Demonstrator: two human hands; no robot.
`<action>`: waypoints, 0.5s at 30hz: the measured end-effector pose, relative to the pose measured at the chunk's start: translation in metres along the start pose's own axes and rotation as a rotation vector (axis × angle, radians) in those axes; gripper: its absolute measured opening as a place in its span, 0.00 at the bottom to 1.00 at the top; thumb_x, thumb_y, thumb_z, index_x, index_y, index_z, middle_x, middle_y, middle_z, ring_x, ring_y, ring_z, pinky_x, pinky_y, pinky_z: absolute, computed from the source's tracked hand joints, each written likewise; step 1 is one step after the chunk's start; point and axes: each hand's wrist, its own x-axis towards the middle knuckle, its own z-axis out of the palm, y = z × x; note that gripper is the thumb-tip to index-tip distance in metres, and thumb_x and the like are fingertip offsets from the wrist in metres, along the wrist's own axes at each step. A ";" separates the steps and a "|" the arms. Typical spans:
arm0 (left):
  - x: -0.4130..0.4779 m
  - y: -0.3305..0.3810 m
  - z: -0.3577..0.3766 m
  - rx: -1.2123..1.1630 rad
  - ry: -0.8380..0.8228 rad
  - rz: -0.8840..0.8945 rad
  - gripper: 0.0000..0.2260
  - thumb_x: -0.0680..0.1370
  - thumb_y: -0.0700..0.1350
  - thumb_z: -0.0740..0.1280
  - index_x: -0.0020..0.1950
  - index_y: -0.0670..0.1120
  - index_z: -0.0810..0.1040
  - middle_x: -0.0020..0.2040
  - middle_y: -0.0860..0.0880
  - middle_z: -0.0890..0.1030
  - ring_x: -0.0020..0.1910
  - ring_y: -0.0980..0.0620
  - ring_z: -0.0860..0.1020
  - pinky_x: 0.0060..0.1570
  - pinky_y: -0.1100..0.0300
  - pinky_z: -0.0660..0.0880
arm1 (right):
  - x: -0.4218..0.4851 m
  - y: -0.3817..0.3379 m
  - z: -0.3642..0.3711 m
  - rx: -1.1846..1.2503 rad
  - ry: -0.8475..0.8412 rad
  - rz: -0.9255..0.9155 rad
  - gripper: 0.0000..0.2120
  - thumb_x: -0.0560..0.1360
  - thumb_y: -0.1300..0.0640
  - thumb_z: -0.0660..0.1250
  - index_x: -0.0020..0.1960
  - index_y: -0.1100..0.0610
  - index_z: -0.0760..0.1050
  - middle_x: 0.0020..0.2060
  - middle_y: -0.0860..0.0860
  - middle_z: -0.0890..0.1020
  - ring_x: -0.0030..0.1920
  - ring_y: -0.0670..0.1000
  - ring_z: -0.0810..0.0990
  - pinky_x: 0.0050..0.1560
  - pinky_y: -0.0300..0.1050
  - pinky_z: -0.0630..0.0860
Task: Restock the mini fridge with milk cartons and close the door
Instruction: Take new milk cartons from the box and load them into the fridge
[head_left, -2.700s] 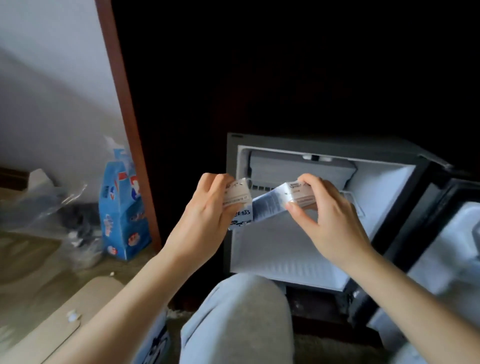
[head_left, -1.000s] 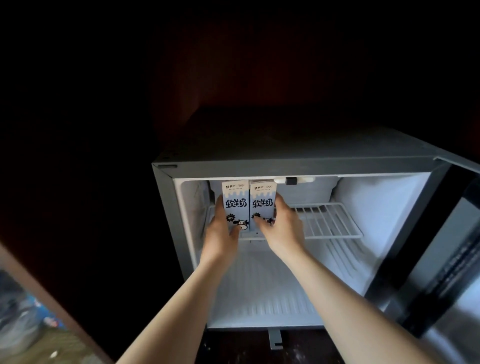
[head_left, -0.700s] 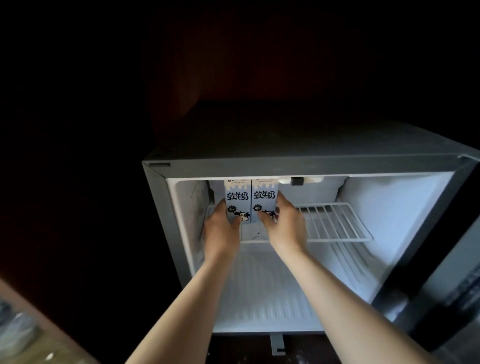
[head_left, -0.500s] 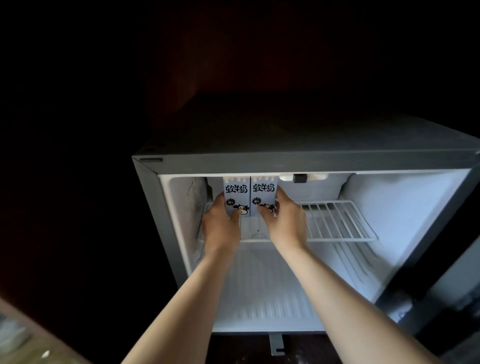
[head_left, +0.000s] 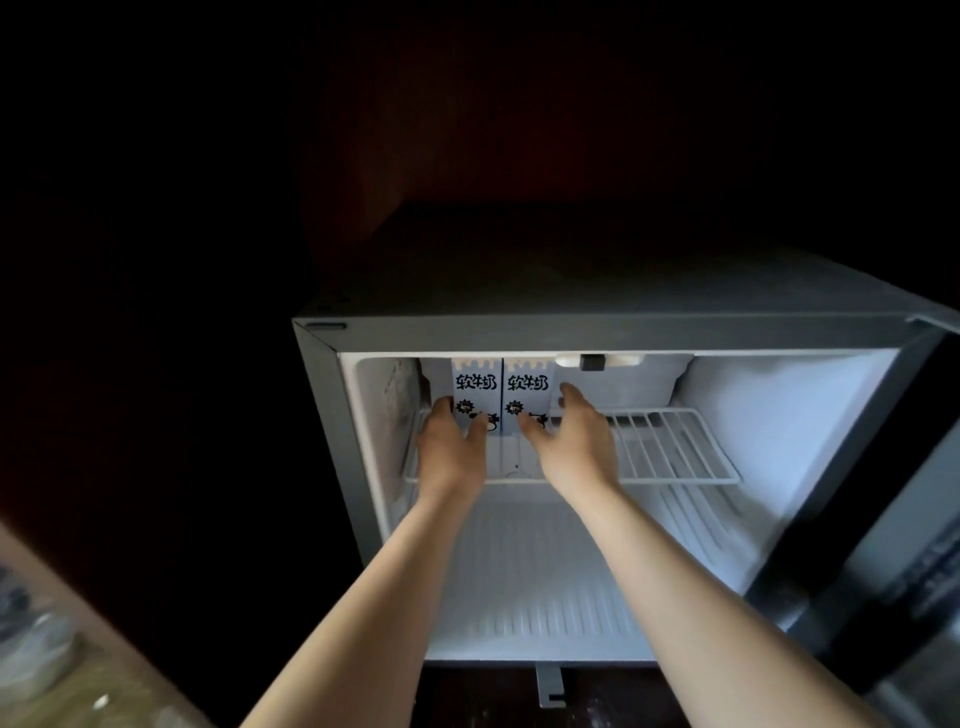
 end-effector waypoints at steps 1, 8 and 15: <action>-0.003 0.002 -0.001 0.009 -0.006 -0.016 0.13 0.79 0.44 0.62 0.61 0.38 0.71 0.59 0.40 0.77 0.59 0.43 0.75 0.55 0.55 0.70 | -0.002 0.000 -0.004 -0.021 0.000 0.017 0.23 0.74 0.48 0.67 0.63 0.58 0.68 0.60 0.56 0.77 0.59 0.60 0.76 0.54 0.54 0.76; -0.038 0.011 -0.020 0.110 -0.109 0.035 0.17 0.79 0.44 0.62 0.65 0.39 0.69 0.64 0.41 0.74 0.63 0.45 0.72 0.54 0.61 0.67 | -0.022 -0.009 -0.043 -0.098 -0.058 0.071 0.10 0.76 0.50 0.65 0.51 0.56 0.74 0.51 0.53 0.80 0.49 0.56 0.77 0.42 0.43 0.68; -0.092 0.041 -0.067 0.432 -0.452 0.161 0.13 0.80 0.42 0.54 0.58 0.40 0.75 0.56 0.41 0.79 0.51 0.43 0.77 0.45 0.55 0.73 | -0.059 -0.038 -0.073 -0.261 -0.310 -0.008 0.07 0.74 0.48 0.65 0.40 0.50 0.74 0.46 0.50 0.82 0.49 0.55 0.79 0.49 0.45 0.74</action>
